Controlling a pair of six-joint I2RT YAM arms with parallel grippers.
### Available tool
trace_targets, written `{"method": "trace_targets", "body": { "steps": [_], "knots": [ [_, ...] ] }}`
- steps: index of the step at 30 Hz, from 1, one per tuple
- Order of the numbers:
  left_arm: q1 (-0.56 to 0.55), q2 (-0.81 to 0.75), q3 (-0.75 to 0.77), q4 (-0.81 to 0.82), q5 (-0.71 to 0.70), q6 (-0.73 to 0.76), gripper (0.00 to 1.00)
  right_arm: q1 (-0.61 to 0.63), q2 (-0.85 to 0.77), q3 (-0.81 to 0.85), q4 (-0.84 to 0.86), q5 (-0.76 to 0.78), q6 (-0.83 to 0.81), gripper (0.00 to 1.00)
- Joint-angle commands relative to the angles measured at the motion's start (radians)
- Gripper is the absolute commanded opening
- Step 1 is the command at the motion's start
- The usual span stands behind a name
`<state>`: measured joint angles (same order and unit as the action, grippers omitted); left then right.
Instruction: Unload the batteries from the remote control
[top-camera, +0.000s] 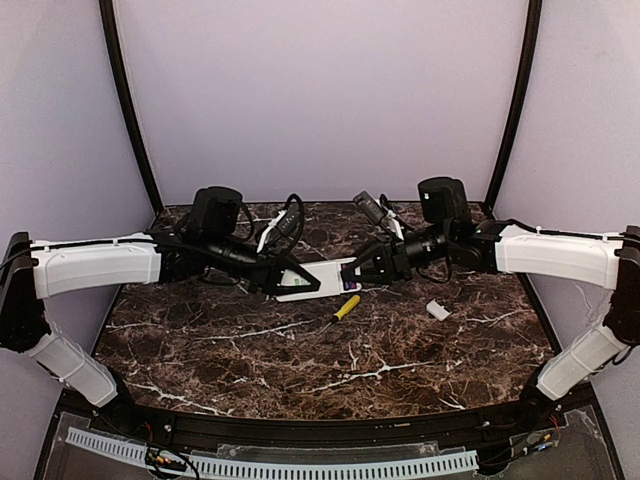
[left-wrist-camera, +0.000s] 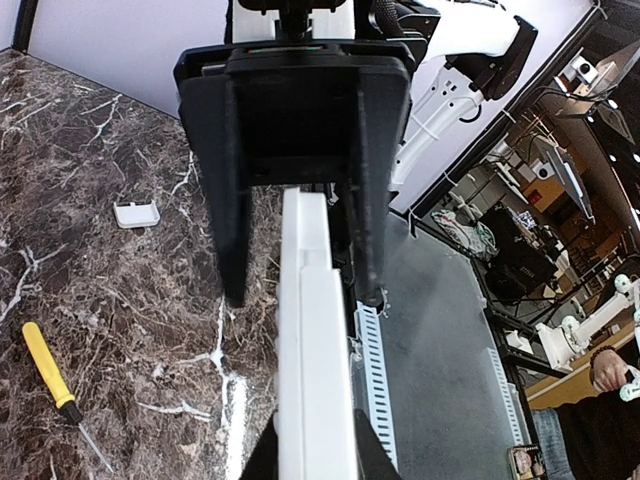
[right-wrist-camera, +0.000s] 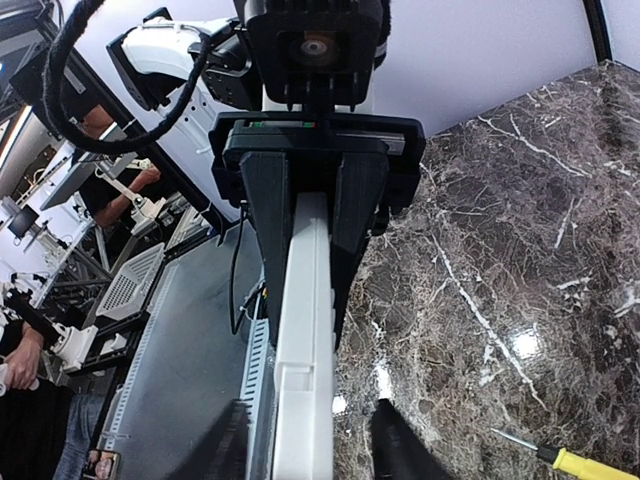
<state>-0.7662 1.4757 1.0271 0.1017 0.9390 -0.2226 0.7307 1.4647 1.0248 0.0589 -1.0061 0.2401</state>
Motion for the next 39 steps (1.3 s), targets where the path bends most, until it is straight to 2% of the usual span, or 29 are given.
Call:
{"method": "trace_targets", "body": {
  "steps": [1,5,8,13,17,20,23,28,34,39],
  "knots": [
    [-0.014,-0.013,0.001,0.026,0.008,-0.006,0.0,0.012,-0.016,0.032,0.016,0.023,-0.016,0.61],
    [-0.014,-0.049,-0.067,0.106,-0.035,-0.057,0.0,0.004,-0.065,0.031,-0.046,0.071,-0.05,0.9],
    [-0.015,-0.095,-0.105,0.1,-0.11,-0.045,0.0,-0.02,-0.107,0.019,-0.083,0.125,-0.053,0.96],
    [-0.016,-0.147,-0.125,-0.002,-0.194,0.04,0.0,-0.062,-0.178,-0.002,-0.112,0.292,-0.012,0.97],
    [-0.015,-0.157,-0.077,-0.128,-0.268,0.139,0.0,-0.067,-0.18,0.05,-0.267,0.602,0.04,0.97],
    [-0.015,-0.156,-0.03,-0.215,-0.351,0.19,0.0,-0.064,-0.164,0.083,-0.379,0.746,0.128,0.96],
    [-0.015,-0.161,0.005,-0.289,-0.402,0.231,0.0,-0.051,-0.167,0.052,-0.4,0.78,0.215,0.96],
    [-0.014,-0.142,0.006,-0.329,-0.451,0.231,0.0,-0.031,-0.152,0.004,-0.387,0.816,0.253,0.94],
    [-0.012,-0.048,0.025,-0.398,-0.42,0.079,0.0,-0.031,-0.115,0.022,-0.388,0.849,0.236,0.94],
    [0.009,-0.01,-0.029,-0.387,-0.394,-0.005,0.0,-0.031,-0.096,0.022,-0.391,0.832,0.209,0.95]
  ]
}}
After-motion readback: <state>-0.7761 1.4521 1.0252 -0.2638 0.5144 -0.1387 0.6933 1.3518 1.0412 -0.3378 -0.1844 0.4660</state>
